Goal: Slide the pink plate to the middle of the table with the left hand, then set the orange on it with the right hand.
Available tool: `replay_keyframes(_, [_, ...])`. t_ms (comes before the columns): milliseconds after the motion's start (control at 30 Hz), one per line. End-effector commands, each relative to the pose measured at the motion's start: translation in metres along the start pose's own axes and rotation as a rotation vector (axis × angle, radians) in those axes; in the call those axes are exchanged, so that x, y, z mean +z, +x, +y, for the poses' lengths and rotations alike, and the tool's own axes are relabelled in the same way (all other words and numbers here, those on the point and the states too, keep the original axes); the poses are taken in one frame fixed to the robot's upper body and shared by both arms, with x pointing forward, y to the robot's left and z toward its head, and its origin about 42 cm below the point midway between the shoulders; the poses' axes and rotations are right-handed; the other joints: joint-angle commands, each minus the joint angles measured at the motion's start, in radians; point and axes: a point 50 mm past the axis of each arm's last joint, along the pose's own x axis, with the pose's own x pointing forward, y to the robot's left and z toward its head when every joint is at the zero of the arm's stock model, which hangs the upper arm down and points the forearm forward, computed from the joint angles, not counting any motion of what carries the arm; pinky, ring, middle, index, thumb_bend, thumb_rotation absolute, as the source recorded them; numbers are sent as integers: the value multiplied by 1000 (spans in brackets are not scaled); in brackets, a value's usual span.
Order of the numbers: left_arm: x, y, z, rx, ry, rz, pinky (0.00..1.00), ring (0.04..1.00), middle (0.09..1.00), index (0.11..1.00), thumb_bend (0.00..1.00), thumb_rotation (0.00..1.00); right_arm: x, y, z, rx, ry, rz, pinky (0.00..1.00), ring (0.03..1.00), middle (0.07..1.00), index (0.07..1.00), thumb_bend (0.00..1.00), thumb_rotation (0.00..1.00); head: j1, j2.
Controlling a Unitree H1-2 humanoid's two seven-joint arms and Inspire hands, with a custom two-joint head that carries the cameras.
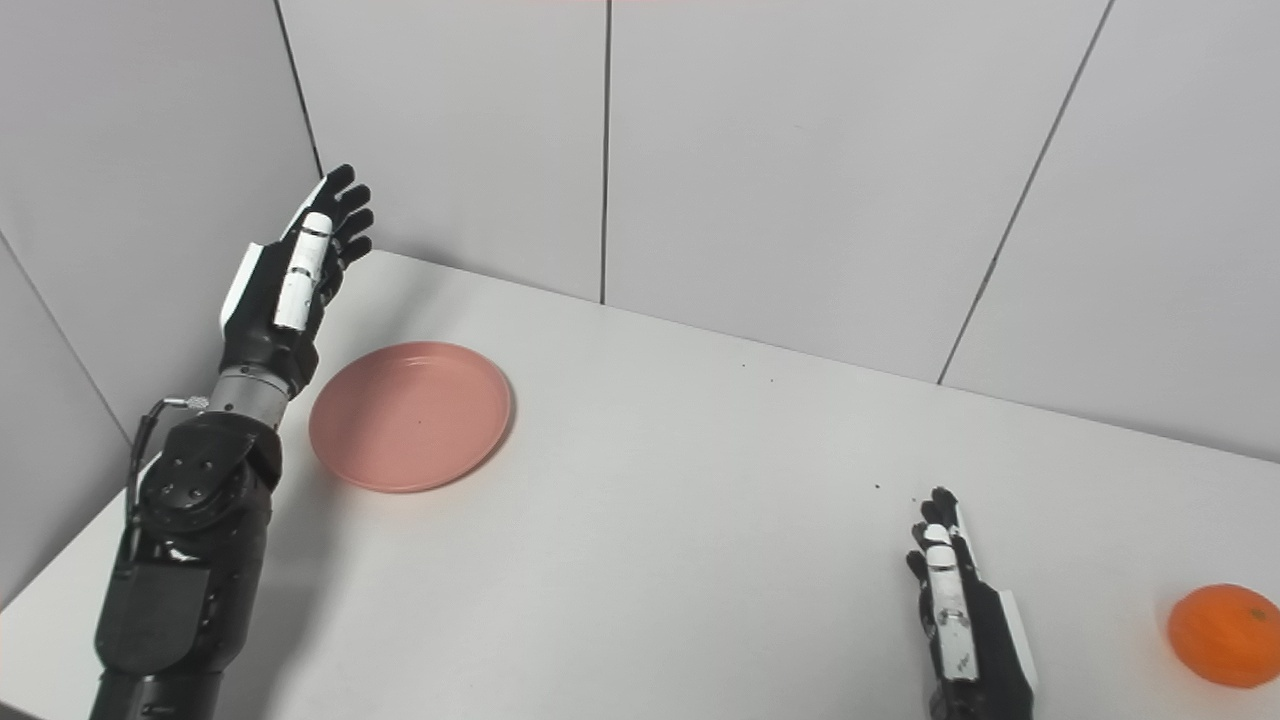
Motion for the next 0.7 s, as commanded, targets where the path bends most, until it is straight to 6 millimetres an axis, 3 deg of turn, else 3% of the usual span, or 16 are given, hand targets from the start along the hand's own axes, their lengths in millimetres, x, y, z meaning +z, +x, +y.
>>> replay_keyframes(0, [19,12,14,13,15,-99,947,946,945,920,380,1000,8,2,-2,-1,-3,-34,1000,1000,1000,1000,141,1000,2,2])
replay_keyframes(467, [-2,14,37,65,-28,-4,945,948,941,916,334,1000,10,0,-3,-10,-9,-33,1000,1000,1000,1000,133,1000,6,5])
replay_keyframes(667, [-13,14,46,74,-34,34,941,944,939,921,359,1000,12,-1,-3,-9,-3,-30,1000,1000,1000,1000,136,1000,9,8])
